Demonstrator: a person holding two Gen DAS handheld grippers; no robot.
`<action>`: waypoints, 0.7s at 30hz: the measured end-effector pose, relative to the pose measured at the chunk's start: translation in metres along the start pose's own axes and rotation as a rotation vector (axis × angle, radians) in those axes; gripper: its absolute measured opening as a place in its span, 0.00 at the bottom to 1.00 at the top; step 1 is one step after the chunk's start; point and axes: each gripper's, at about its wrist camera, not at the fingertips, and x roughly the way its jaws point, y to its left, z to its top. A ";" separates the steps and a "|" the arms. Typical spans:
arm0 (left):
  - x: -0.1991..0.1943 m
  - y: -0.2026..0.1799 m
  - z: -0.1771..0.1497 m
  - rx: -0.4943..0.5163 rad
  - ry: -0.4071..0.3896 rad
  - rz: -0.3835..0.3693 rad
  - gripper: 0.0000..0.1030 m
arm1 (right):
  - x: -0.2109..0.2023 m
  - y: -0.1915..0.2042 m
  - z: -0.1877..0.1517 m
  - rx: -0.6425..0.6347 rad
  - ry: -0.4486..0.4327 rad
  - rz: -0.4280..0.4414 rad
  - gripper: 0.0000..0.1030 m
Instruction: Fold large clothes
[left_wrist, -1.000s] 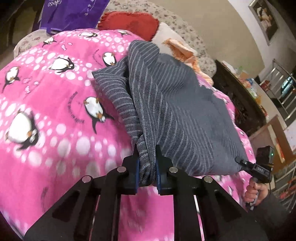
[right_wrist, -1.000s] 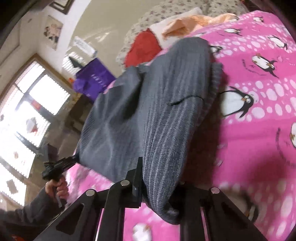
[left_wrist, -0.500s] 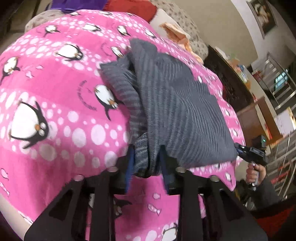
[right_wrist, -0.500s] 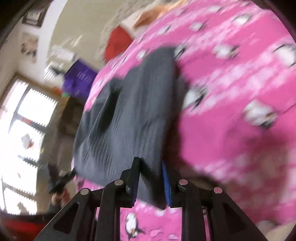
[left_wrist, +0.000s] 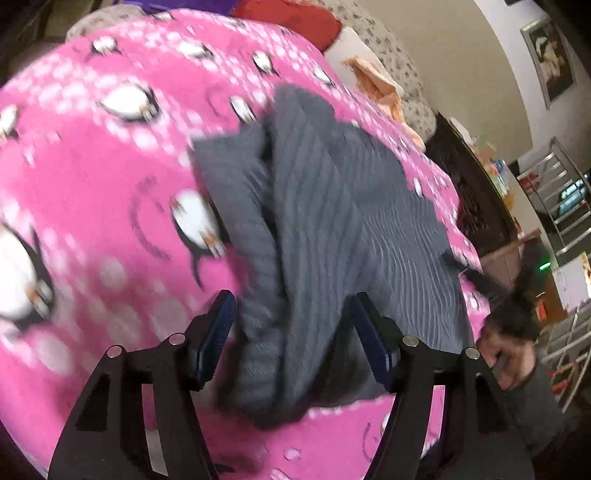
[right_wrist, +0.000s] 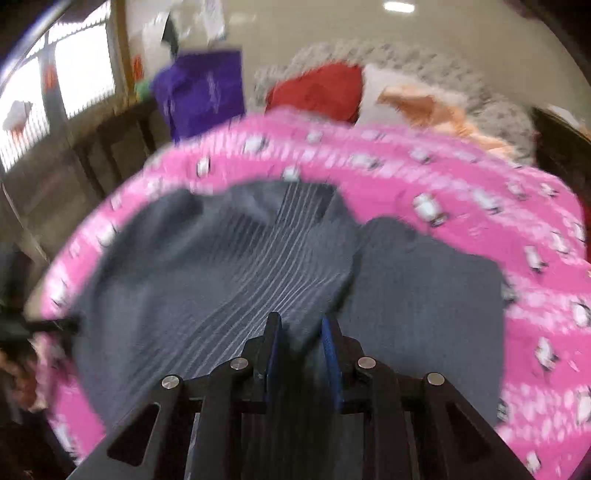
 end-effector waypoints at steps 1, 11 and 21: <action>-0.001 0.005 0.008 -0.014 -0.013 0.018 0.66 | 0.013 -0.001 -0.002 0.006 0.033 0.019 0.22; 0.027 0.008 0.061 -0.019 0.104 -0.131 0.71 | -0.052 -0.031 -0.042 0.073 -0.100 0.049 0.26; 0.051 -0.004 0.073 0.071 0.166 -0.053 0.71 | -0.033 -0.017 -0.085 0.030 -0.163 -0.024 0.43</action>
